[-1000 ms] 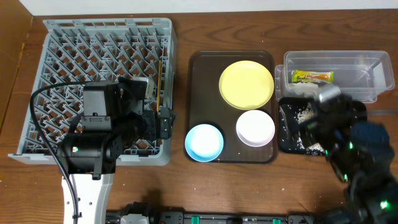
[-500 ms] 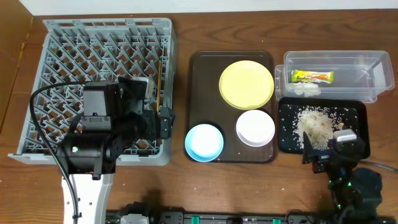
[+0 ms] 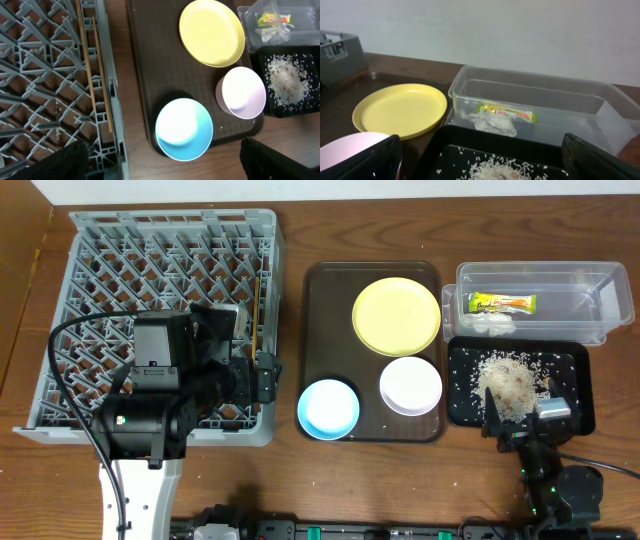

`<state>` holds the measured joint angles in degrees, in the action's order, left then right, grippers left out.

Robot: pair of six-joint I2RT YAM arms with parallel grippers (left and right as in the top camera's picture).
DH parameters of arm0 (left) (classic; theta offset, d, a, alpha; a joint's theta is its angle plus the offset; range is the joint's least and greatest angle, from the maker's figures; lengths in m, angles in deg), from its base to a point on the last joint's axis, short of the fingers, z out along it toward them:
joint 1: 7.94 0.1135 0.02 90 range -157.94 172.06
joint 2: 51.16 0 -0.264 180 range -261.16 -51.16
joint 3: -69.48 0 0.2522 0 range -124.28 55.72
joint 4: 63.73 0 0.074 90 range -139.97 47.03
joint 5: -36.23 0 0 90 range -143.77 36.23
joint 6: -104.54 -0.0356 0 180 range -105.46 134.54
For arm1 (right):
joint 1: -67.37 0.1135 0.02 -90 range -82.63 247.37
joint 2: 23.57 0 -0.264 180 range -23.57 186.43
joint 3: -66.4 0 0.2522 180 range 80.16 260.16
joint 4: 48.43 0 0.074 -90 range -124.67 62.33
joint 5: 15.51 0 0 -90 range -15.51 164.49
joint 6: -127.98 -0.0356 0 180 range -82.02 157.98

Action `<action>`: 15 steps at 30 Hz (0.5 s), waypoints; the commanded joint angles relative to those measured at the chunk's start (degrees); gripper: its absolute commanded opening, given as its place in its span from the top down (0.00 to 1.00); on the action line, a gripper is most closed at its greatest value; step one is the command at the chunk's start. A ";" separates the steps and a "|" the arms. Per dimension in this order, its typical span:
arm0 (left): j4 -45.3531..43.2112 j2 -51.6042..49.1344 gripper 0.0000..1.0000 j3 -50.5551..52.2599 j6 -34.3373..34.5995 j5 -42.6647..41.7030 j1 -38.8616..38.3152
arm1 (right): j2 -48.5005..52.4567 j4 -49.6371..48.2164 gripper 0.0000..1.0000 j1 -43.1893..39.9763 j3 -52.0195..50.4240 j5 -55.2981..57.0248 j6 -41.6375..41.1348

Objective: Sort waste into correct bins and load items into the dishwasher
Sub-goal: 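Reach the left gripper to the pink bowl and grasp its rim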

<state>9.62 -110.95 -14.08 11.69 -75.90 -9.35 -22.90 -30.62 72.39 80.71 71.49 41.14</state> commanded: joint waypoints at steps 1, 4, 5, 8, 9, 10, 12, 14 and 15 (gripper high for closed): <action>-0.04 -0.04 0.04 -0.94 -0.09 -0.07 -0.28 | -0.39 -0.11 0.01 1.29 -0.26 -0.26 -0.76; -0.04 -0.04 0.04 -0.94 -0.09 -0.07 -0.28 | -0.37 -0.07 0.01 1.31 -0.26 -0.24 -0.76; -0.04 -0.04 0.03 -0.94 -0.09 -0.07 -0.28 | -0.37 -0.07 0.01 1.33 -0.24 -0.24 -0.76; -0.04 -0.04 0.04 -0.94 -0.09 -0.07 -0.28 | -0.37 -0.07 0.01 1.33 -0.24 -0.24 -0.76; -0.04 -0.04 0.04 -0.94 -0.09 -0.07 -0.28 | -0.37 -0.07 0.01 1.33 -0.24 -0.24 -0.76; -0.04 -0.04 0.03 -0.94 -0.09 -0.07 -0.28 | -0.37 -0.07 0.01 1.33 -0.24 -0.24 -0.76; -0.04 -0.04 0.04 -0.94 -0.09 -0.07 -0.28 | -0.37 -0.07 0.01 1.33 -0.24 -0.24 -0.76; -0.04 -0.04 0.03 -0.94 -0.09 -0.07 -0.28 | -0.37 -0.07 0.01 1.33 -0.24 -0.26 -0.76; -0.02 -0.04 0.03 -0.94 0.24 -0.37 -0.28 | -0.37 -0.07 0.01 1.33 -0.24 -0.26 -0.76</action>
<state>9.62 -110.95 -14.08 11.69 -75.90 -9.35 -22.90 -30.66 73.20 80.71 71.44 41.14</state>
